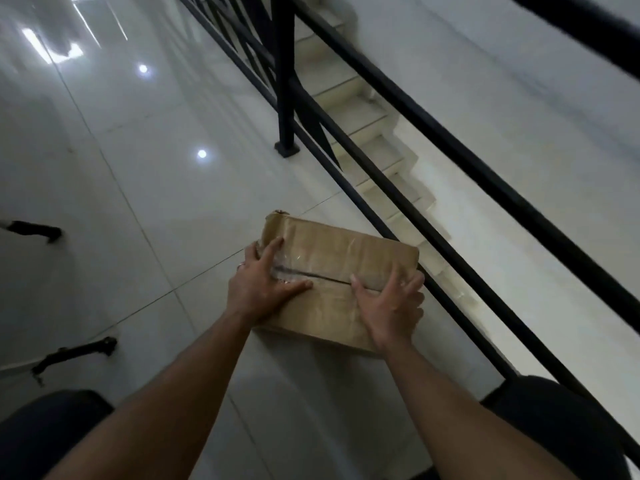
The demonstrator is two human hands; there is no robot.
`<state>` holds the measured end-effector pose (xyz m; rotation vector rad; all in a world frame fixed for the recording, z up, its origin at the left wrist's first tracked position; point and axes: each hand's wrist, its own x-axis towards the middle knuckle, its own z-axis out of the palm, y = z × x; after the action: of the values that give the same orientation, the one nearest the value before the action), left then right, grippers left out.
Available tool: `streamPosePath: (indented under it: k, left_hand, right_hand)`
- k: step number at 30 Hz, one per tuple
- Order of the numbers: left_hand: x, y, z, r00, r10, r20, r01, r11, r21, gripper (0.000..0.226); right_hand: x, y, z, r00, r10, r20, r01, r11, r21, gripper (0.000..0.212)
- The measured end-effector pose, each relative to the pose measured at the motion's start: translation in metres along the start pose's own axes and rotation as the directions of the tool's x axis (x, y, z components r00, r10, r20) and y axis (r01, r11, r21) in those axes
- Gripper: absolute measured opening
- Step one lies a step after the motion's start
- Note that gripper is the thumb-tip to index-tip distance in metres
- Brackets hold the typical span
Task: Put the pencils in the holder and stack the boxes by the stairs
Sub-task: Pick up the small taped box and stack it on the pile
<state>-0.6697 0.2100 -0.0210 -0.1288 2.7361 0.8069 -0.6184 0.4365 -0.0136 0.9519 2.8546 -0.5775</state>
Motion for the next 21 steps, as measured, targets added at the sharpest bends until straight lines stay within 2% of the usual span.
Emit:
streamPosePath:
  k: [2, 4, 16, 21]
  left_hand:
    - [0.006, -0.009, 0.018, 0.992, 0.04, -0.122, -0.03, 0.996, 0.089, 0.11]
    - [0.009, -0.012, 0.022, 0.984, 0.068, -0.166, -0.049, 0.992, 0.117, 0.11]
    - [0.003, -0.005, 0.012, 0.991, 0.063, -0.115, -0.052, 0.994, 0.092, 0.115]
    - [-0.018, 0.022, -0.029, 0.997, 0.061, -0.043, -0.058, 0.996, 0.074, 0.116]
  right_hand:
    - [0.002, 0.002, 0.015, 0.996, -0.004, -0.084, 0.003, 1.0, -0.015, 0.092]
    - [0.004, 0.003, 0.019, 0.995, -0.003, -0.1, 0.002, 1.0, -0.007, 0.091]
    - [0.001, 0.006, 0.017, 0.997, -0.009, -0.08, 0.011, 1.0, 0.026, 0.089]
    - [-0.011, -0.008, -0.028, 1.0, -0.018, -0.016, 0.019, 0.997, 0.073, 0.089]
